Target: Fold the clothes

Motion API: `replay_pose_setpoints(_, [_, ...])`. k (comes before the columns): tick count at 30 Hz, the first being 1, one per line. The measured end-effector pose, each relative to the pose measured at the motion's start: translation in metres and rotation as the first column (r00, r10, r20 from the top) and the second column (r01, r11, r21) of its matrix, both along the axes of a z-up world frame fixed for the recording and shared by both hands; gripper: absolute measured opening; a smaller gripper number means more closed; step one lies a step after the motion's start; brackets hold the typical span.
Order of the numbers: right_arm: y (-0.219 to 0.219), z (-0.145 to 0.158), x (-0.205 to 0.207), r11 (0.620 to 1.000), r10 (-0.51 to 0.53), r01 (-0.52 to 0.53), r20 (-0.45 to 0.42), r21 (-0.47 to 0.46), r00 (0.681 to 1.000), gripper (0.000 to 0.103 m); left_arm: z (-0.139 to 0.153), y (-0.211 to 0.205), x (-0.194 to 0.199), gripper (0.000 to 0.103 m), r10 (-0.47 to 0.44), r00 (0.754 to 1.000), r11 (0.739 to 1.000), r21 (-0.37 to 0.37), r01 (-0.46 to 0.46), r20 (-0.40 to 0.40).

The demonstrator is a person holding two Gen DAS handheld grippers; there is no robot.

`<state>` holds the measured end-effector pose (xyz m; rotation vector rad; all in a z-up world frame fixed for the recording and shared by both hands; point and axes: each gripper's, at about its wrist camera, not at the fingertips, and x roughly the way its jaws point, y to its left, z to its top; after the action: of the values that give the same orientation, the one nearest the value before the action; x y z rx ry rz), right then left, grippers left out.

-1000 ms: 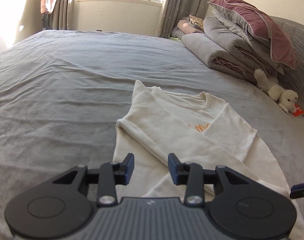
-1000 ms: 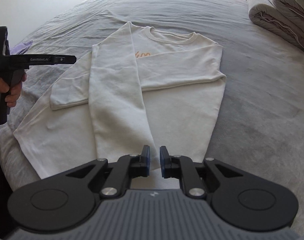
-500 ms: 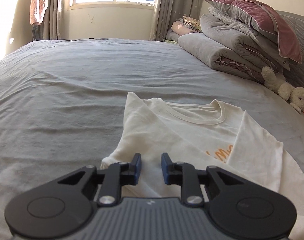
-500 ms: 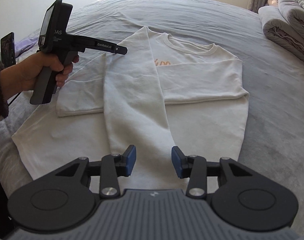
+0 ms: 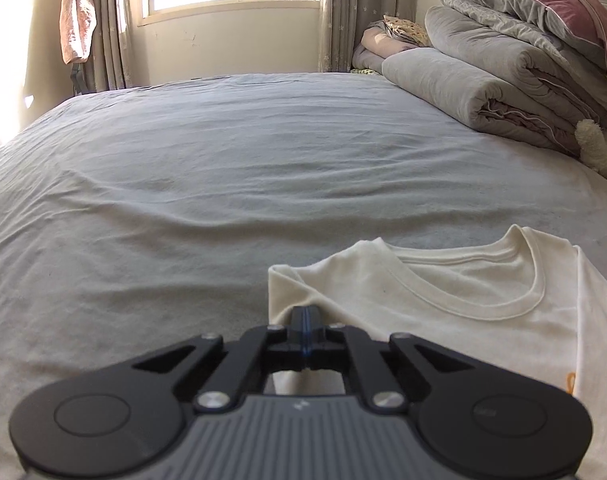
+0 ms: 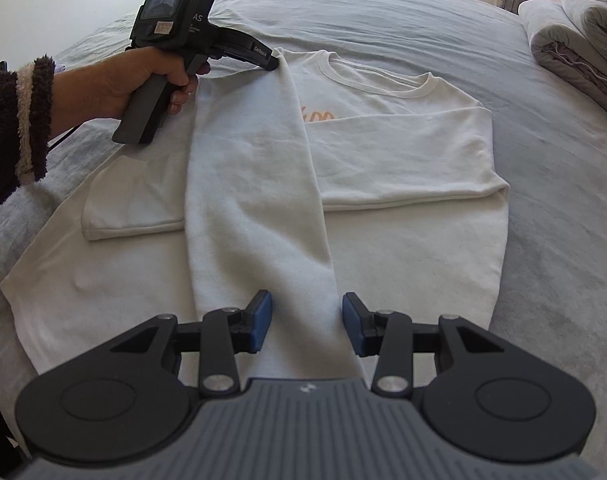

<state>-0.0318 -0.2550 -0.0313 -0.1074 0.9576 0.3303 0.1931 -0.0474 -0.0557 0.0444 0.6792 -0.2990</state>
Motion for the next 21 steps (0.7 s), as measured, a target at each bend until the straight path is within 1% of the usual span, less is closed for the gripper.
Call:
replay_pose_setpoints(6, [-0.001,0.003,0.002,1.000,-0.018,0.018,0.001,0.010,1.000,0.043,0.007,0.000,0.011,0.003,0.034,0.999,0.999,-0.012,-0.034,-0.002])
replay_pose_setpoints(8, [-0.007,0.006,0.001,0.999,-0.031,0.031,0.011,0.024,0.999,0.043,0.011,0.001,0.008,0.006,0.033,0.999,0.999,-0.017,-0.033,0.004])
replay_pose_setpoints(10, [-0.013,0.009,0.000,0.998,-0.036,0.035,0.013,0.045,0.999,0.043,0.020,0.006,-0.009,0.007,0.009,1.000,1.000,-0.025,-0.008,0.022])
replay_pose_setpoints(11, [-0.014,0.009,0.001,0.998,-0.034,0.033,0.010,0.050,0.999,0.043,0.024,0.008,-0.018,0.010,-0.005,1.000,0.999,-0.034,0.005,0.023])
replay_pose_setpoints(13, [-0.017,0.010,-0.001,0.998,-0.024,0.024,-0.002,0.052,1.000,0.043,0.031,0.014,-0.041,0.015,-0.027,0.999,0.998,-0.051,0.029,0.025])
replay_pose_setpoints(15, [-0.017,0.008,-0.005,0.999,-0.003,0.004,-0.020,0.042,1.000,0.043,0.036,0.018,-0.065,0.026,-0.050,0.998,0.996,-0.066,0.052,0.025])
replay_pose_setpoints(16, [-0.016,0.007,-0.007,1.000,0.006,-0.005,-0.025,0.030,1.000,0.043,0.037,0.020,-0.078,0.028,-0.062,0.998,0.995,-0.077,0.063,0.024])
replay_pose_setpoints(17, [-0.016,0.007,-0.009,1.000,0.005,-0.005,-0.020,0.021,1.000,0.043,0.037,0.021,-0.090,0.029,-0.073,0.997,0.993,-0.087,0.074,0.023])
replay_pose_setpoints(19, [-0.015,0.008,-0.014,1.000,0.003,-0.003,-0.008,0.004,1.000,0.043,0.035,0.023,-0.116,0.030,-0.100,0.995,0.989,-0.106,0.102,0.021])
replay_pose_setpoints(21, [-0.016,0.011,-0.020,1.000,0.008,-0.009,0.017,0.019,1.000,0.043,0.031,0.026,-0.143,0.030,-0.127,0.992,0.984,-0.122,0.129,0.019])
